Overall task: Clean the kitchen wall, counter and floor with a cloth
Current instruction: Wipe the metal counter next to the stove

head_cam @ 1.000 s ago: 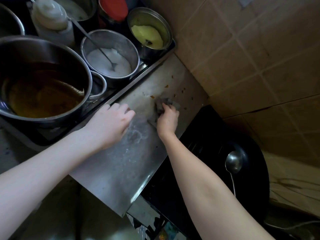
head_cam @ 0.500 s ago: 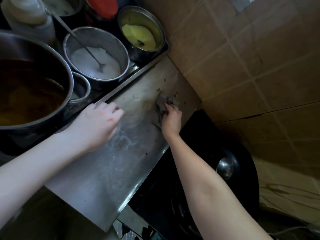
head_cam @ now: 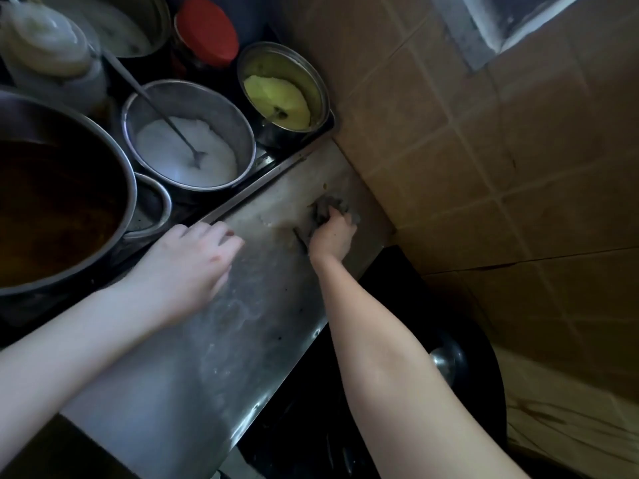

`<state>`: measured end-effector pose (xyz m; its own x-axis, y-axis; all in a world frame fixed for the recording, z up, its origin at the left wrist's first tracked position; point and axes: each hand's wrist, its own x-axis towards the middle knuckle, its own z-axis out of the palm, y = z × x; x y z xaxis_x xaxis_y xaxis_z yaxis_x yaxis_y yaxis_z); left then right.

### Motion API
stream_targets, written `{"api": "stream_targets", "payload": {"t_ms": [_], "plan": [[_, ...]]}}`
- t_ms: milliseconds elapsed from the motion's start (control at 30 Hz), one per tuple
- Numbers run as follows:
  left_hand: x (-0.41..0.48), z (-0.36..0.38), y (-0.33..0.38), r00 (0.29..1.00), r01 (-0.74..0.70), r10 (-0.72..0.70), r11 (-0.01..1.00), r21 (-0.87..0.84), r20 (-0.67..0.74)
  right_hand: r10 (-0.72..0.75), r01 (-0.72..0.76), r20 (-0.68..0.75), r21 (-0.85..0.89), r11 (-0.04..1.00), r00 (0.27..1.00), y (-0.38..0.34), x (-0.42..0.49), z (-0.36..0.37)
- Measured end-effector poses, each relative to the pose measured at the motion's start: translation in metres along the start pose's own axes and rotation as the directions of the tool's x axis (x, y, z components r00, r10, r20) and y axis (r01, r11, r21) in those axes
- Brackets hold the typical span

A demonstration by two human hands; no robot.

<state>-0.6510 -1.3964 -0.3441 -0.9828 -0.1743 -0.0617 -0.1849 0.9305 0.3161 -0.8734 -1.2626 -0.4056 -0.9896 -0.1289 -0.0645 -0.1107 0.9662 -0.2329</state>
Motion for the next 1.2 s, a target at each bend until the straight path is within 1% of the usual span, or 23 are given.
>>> {"api": "stream_targets", "payload": {"t_ms": [67, 133, 167, 200, 267, 300, 367, 433, 500, 567, 600, 667, 733, 867, 967, 1067, 1133, 1200], "plan": [[0.004, 0.003, 0.004, 1.000, -0.014, 0.014, 1.000, 0.009, 0.009, -0.136, 0.137, 0.045, -0.024, 0.990, 0.990, -0.008, 0.000, 0.003], [0.007, 0.005, 0.007, 1.000, -0.020, 0.020, 1.000, -0.004, -0.009, -0.285, 0.290, 0.118, -0.029, 0.957, 0.951, -0.009, -0.001, 0.004], [0.008, 0.006, 0.008, 1.000, -0.020, 0.020, 1.000, -0.017, -0.011, -0.336, 0.344, 0.150, -0.029, 0.938, 0.930, -0.006, 0.000, 0.004], [0.009, 0.007, 0.009, 1.000, -0.021, 0.020, 1.000, -0.018, -0.006, -0.368, 0.378, 0.169, -0.033, 0.925, 0.914, -0.001, 0.001, 0.003], [0.012, 0.010, 0.011, 1.000, -0.024, 0.024, 1.000, -0.016, 0.004, -0.382, 0.392, 0.156, -0.042, 0.919, 0.911, 0.015, 0.005, -0.001], [0.013, 0.011, 0.013, 1.000, -0.024, 0.024, 0.999, -0.023, 0.009, -0.364, 0.372, 0.133, -0.044, 0.927, 0.922, 0.024, 0.007, -0.003], [0.015, 0.010, 0.016, 0.999, -0.027, 0.028, 0.999, -0.024, 0.023, -0.285, 0.287, 0.069, -0.027, 0.958, 0.956, 0.041, 0.014, -0.009], [0.016, 0.009, 0.017, 0.999, -0.027, 0.027, 1.000, -0.009, 0.019, -0.187, 0.188, -0.016, 0.008, 0.982, 0.982, 0.055, 0.022, -0.015], [0.018, 0.010, 0.018, 0.999, -0.034, 0.035, 0.999, -0.005, 0.011, -0.053, 0.056, -0.087, 0.036, 0.998, 0.995, 0.062, 0.031, -0.021], [0.020, 0.012, 0.018, 0.999, -0.035, 0.036, 0.999, -0.030, 0.007, 0.117, -0.110, -0.093, 0.083, 0.990, 0.989, 0.061, 0.042, -0.025], [0.021, 0.013, 0.018, 0.999, -0.035, 0.036, 0.999, -0.033, 0.004, 0.170, -0.161, -0.087, 0.105, 0.981, 0.982, 0.058, 0.048, -0.026], [0.021, 0.012, 0.017, 0.999, -0.042, 0.042, 0.999, -0.011, 0.016, 0.195, -0.186, -0.059, 0.143, 0.972, 0.979, 0.047, 0.061, -0.027], [0.021, 0.010, 0.015, 0.999, -0.034, 0.034, 0.999, -0.013, 0.021, 0.179, -0.174, -0.011, 0.188, 0.967, 0.984, 0.032, 0.072, -0.026], [0.018, 0.013, 0.013, 0.999, -0.033, 0.034, 0.999, -0.043, 0.021, 0.075, -0.083, 0.048, 0.180, 0.980, 0.996, 0.000, 0.084, -0.022], [0.016, 0.014, 0.010, 1.000, -0.025, 0.025, 0.999, -0.039, 0.005, -0.091, 0.075, 0.102, 0.144, 0.987, 0.991, -0.018, 0.084, -0.016], [0.015, 0.020, 0.011, 1.000, -0.014, 0.014, 0.998, -0.055, 0.003, -0.285, 0.264, 0.130, 0.161, 0.951, 0.950, -0.031, 0.077, -0.010], [0.014, 0.017, 0.012, 1.000, -0.019, 0.019, 1.000, -0.022, 0.021, -0.368, 0.344, 0.131, 0.174, 0.923, 0.921, -0.035, 0.066, -0.006], [0.012, 0.016, 0.012, 1.000, -0.026, 0.025, 0.999, -0.030, -0.003, -0.435, 0.417, 0.116, 0.154, 0.896, 0.893, -0.029, 0.049, -0.002]]}}
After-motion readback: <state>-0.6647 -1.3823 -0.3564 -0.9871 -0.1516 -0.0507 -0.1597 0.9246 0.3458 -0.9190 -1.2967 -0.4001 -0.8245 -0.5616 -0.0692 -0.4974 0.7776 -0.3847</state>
